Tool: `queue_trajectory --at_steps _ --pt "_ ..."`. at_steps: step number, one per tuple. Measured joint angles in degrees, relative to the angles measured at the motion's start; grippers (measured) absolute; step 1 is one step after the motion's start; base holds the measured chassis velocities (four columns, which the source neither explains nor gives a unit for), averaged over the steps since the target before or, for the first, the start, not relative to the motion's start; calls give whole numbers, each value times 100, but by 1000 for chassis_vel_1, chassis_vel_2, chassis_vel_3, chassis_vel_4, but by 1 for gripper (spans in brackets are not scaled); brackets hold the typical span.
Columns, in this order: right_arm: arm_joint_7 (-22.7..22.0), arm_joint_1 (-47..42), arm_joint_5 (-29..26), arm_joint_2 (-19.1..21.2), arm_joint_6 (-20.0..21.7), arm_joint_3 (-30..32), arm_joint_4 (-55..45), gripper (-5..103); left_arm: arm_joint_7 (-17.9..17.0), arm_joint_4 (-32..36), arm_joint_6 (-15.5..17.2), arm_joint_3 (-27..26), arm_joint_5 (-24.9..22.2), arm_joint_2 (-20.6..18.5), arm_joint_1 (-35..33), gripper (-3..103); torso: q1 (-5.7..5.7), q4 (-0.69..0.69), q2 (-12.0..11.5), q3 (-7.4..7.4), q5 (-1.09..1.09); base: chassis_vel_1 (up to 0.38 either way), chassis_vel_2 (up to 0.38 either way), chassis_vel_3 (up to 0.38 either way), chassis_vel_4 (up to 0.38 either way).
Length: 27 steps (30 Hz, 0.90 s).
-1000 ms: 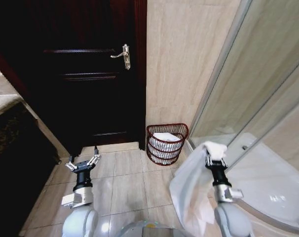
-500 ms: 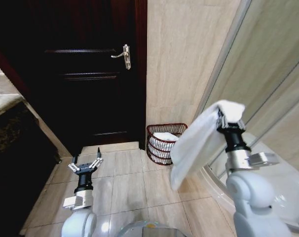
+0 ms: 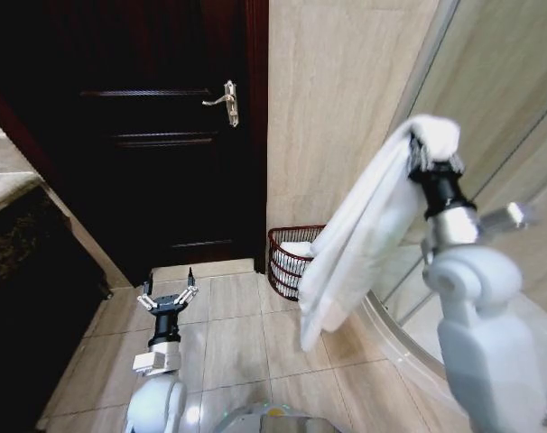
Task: Discard the used towel into the hamper.
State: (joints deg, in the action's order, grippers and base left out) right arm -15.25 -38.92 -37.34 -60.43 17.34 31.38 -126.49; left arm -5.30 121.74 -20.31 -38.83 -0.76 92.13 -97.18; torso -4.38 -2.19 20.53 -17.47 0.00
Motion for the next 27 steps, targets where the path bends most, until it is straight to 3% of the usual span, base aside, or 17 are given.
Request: queue_trajectory --at_steps 10,15,19,27 --pt "-54 965 -220 170 242 -386 509 24 -14 40 -16 -60 47 7 -25 100 1 2 0 1 -1 0 0 0 0" --pt "32 2095 -254 320 290 -801 1165 24 -20 -49 -41 -21 147 5 -63 100 1 2 0 1 3 0 0 0 0" --pt "47 2960 -269 289 299 -1242 1784 24 -30 -113 -86 -40 160 5 -87 100 1 0 0 1 -1 0 0 0 0" --pt "84 3698 -132 73 291 -1782 2456 24 -57 -212 -155 -57 174 3 -68 100 1 1 0 1 1 0 0 0 0"
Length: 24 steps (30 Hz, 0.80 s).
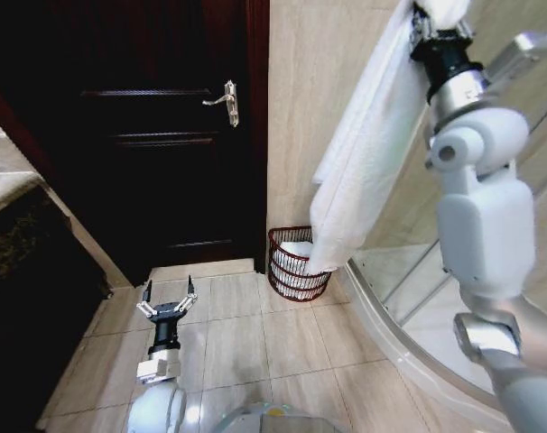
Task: Discard the used towel into the hamper.
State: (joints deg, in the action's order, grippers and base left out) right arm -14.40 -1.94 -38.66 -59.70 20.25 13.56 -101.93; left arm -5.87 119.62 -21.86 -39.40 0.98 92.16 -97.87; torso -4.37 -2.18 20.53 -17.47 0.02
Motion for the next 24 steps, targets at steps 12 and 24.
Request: queue_trajectory --at_steps 12,24 --pt "45 285 82 -349 -119 -289 395 24 -87 -13 -35 -4 61 -2 31 100 1 0 0 1 -1 -7 6 5 -4" --pt "27 579 109 -470 -121 -432 530 24 -77 7 -86 -48 27 -2 -16 100 0 1 0 0 0 -141 130 129 -129"
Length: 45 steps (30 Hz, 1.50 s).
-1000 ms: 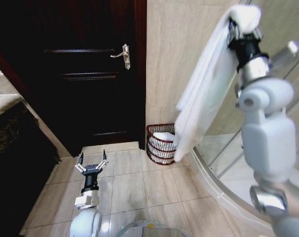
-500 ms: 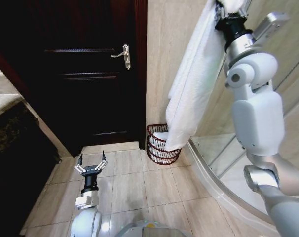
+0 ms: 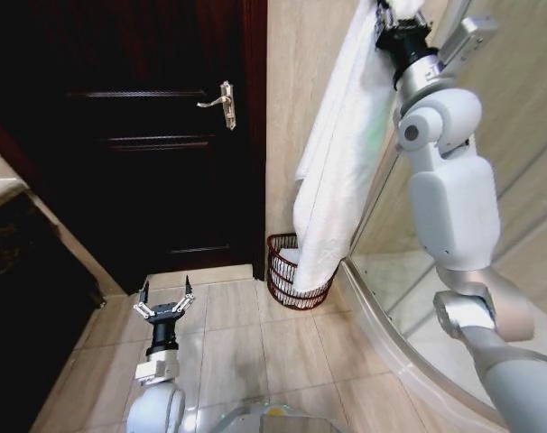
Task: Discard the used towel into the hamper.
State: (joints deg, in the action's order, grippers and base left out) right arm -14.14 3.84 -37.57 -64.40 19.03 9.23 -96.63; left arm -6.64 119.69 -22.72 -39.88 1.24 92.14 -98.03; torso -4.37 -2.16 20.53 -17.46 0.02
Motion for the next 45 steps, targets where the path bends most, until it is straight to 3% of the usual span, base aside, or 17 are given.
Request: queue_trajectory --at_steps 11,21,24,34,45 --pt "-53 17 -87 -83 124 -191 143 24 19 -53 -47 6 -128 0 26 100 3 0 0 2 0 -32 33 34 -31" --pt "-87 -941 -207 -103 113 -188 140 24 83 31 -105 -10 -306 -86 45 100 1 0 0 0 -2 0 0 0 0" --pt "-102 -1139 -162 -160 -145 -262 362 24 96 33 -94 86 -265 -61 99 100 1 -1 0 0 -1 0 0 0 0" --pt "-90 -1915 52 -313 -427 -198 394 24 76 27 -116 115 -213 -15 35 100 11 -1 -27 18 -2 0 0 0 0" --pt "90 -3282 374 -403 -595 197 270 24 59 -2 -135 90 -239 -64 20 100 99 0 -281 182 -2 0 0 0 0"
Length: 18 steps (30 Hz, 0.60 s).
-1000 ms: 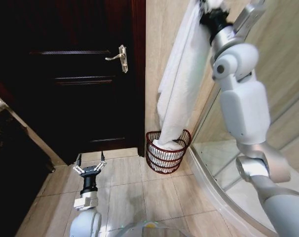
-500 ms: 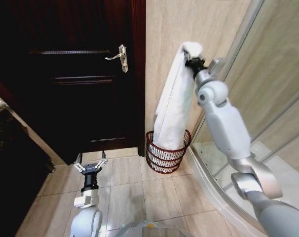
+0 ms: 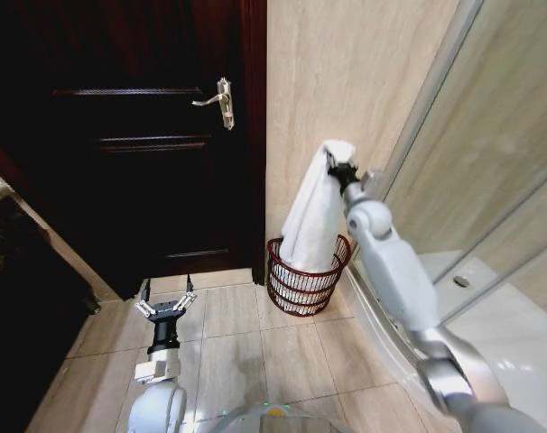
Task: Discard the used towel into the hamper.
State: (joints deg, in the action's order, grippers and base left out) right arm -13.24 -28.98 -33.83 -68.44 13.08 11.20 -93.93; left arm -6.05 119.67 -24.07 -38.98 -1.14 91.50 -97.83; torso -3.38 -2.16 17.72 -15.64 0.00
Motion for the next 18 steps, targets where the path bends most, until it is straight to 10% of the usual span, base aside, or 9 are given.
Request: queue_trajectory --at_steps 18 --pt "438 -893 460 -423 -319 176 736 24 -1 -295 -101 7 -66 -46 159 100 130 -2 -415 283 0 0 0 0 0"
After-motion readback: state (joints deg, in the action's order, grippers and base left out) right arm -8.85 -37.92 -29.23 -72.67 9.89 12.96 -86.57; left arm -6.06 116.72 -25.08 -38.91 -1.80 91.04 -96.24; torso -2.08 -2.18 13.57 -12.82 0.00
